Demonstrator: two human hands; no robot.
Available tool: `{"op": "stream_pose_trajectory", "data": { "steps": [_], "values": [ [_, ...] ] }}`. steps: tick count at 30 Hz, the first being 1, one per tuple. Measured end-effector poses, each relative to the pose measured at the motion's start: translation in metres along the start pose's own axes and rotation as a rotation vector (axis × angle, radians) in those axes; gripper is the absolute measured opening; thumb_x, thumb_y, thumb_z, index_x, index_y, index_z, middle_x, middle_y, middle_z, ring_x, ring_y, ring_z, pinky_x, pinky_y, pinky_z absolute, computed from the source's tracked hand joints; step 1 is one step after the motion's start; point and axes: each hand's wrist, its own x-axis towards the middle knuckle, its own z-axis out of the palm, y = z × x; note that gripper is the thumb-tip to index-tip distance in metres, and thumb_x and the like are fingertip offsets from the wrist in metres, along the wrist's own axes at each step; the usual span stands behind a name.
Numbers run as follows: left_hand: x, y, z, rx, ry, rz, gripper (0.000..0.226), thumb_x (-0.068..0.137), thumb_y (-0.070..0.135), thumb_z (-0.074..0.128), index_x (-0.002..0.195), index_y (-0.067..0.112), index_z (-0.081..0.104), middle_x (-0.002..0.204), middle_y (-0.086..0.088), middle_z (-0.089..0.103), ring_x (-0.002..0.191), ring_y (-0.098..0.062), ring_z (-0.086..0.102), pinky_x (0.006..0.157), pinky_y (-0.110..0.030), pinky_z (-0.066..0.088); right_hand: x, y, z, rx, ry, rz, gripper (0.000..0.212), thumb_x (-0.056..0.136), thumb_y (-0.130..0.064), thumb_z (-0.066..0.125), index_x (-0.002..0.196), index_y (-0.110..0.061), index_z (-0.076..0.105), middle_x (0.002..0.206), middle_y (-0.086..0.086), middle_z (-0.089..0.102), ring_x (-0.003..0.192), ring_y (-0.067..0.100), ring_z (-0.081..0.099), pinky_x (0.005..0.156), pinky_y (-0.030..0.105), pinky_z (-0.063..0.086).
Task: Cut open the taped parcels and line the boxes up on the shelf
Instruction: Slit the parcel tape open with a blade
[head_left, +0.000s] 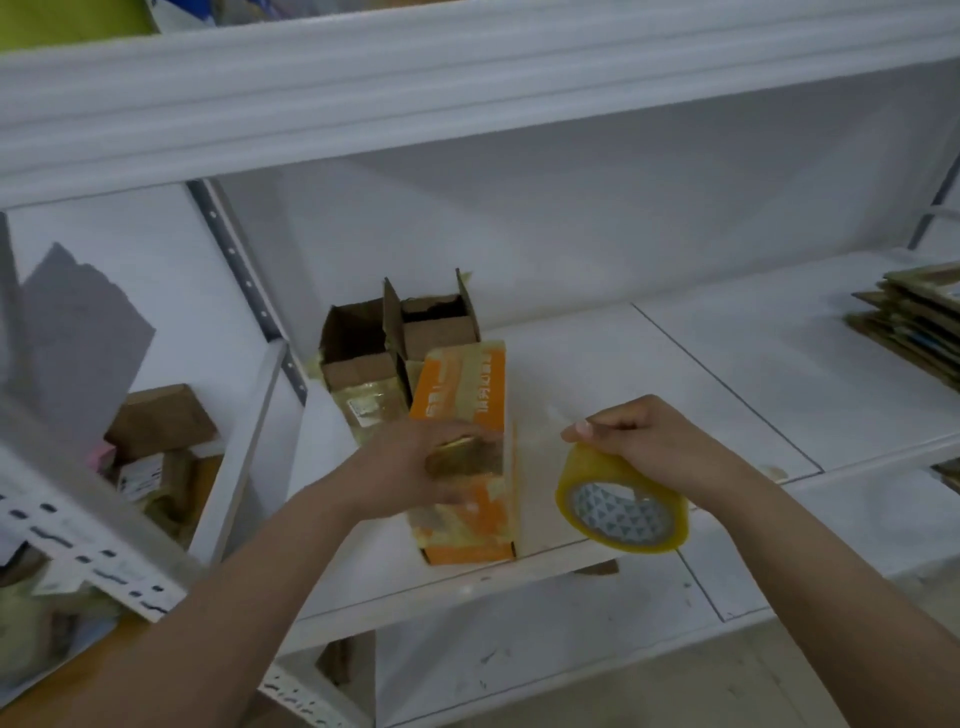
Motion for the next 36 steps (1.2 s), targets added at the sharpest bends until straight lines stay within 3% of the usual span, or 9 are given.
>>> {"op": "stream_pose_trajectory", "data": {
  "steps": [3,5,10,13,18,21,25,30,36],
  "values": [
    [-0.006,0.008,0.003,-0.382,0.519,-0.125,0.031,0.082,0.05,0.071,0.107,0.045,0.053,0.087,0.025,0.07,0.085,0.01,0.063,0.069,-0.007,0.046,0.0,-0.011,0.004,-0.02,-0.038,-0.015,0.018,0.093,-0.038,0.062,0.09,-0.035,0.079,0.092,-0.015,0.076,0.081,0.0,0.07,0.069,0.016,0.049],
    [-0.002,0.02,0.003,-0.585,0.691,-0.261,0.045,0.074,0.073,0.062,0.094,0.033,0.065,0.081,0.016,0.072,0.075,0.004,0.066,0.065,-0.018,0.051,0.0,-0.017,0.005,-0.047,-0.058,-0.02,0.019,0.093,-0.039,0.062,0.088,-0.034,0.08,0.089,-0.013,0.076,0.079,0.002,0.071,0.069,0.018,0.052],
    [0.013,0.048,0.01,-0.631,0.345,-0.323,0.058,0.061,0.086,0.059,0.068,0.03,0.071,0.084,0.019,0.073,0.073,0.008,0.064,0.065,-0.017,0.047,-0.001,-0.036,0.015,-0.065,-0.066,-0.023,0.023,0.088,-0.044,0.064,0.083,-0.029,0.08,0.079,-0.002,0.075,0.075,0.011,0.072,0.073,0.027,0.055],
    [0.022,0.051,0.017,-0.487,0.428,-0.239,0.05,0.082,0.053,0.069,0.063,0.007,0.063,0.071,-0.008,0.068,0.061,-0.011,0.054,0.06,-0.03,0.043,-0.003,-0.043,0.018,-0.08,-0.077,-0.016,0.031,0.08,-0.052,0.067,0.097,-0.027,0.076,0.081,0.001,0.073,0.077,0.011,0.07,0.062,0.024,0.054],
    [0.011,0.034,0.004,-0.402,0.575,-0.266,0.032,0.086,0.042,0.07,0.071,0.014,0.063,0.064,0.005,0.062,0.065,-0.004,0.059,0.055,-0.015,0.043,-0.003,-0.053,0.011,0.122,-0.1,0.046,0.083,0.047,-0.06,0.074,0.122,-0.025,0.061,0.083,-0.002,0.075,0.072,0.018,0.073,0.06,0.034,0.059],
    [-0.001,0.021,0.0,-0.354,0.64,-0.314,0.029,0.086,0.042,0.069,0.07,0.02,0.06,0.065,0.007,0.062,0.063,-0.004,0.059,0.052,-0.014,0.044,-0.001,-0.056,0.007,0.146,-0.082,0.005,0.072,0.047,-0.058,0.075,0.111,-0.025,0.069,0.086,0.004,0.076,0.081,0.023,0.073,0.079,0.044,0.058],
    [-0.029,-0.008,-0.01,-0.317,0.719,-0.407,0.032,0.089,0.041,0.065,0.063,0.027,0.053,0.056,0.009,0.059,0.057,-0.003,0.058,0.051,-0.011,0.035,-0.005,-0.054,-0.004,0.12,-0.065,-0.027,0.06,0.052,-0.058,0.074,0.096,-0.017,0.076,0.066,-0.002,0.071,0.047,0.007,0.062,0.044,0.02,0.048],
    [-0.057,-0.036,0.002,-0.235,0.716,-0.463,0.034,0.09,0.04,0.065,0.066,0.019,0.054,0.056,0.0,0.058,0.053,-0.008,0.054,0.053,-0.022,0.036,-0.004,-0.037,-0.003,-0.154,-0.007,0.056,0.049,0.047,-0.068,0.072,0.078,-0.03,0.075,0.07,-0.005,0.072,0.065,0.018,0.07,0.059,0.029,0.057],
    [-0.059,-0.049,0.017,-0.211,0.715,-0.462,0.035,0.091,0.042,0.062,0.066,0.019,0.052,0.058,0.0,0.057,0.055,-0.008,0.053,0.053,-0.017,0.034,0.001,-0.024,0.004,-0.131,0.0,0.063,0.04,0.053,-0.064,0.071,0.078,-0.034,0.074,0.073,-0.015,0.072,0.063,0.006,0.07,0.045,0.012,0.047]
  ]
}}
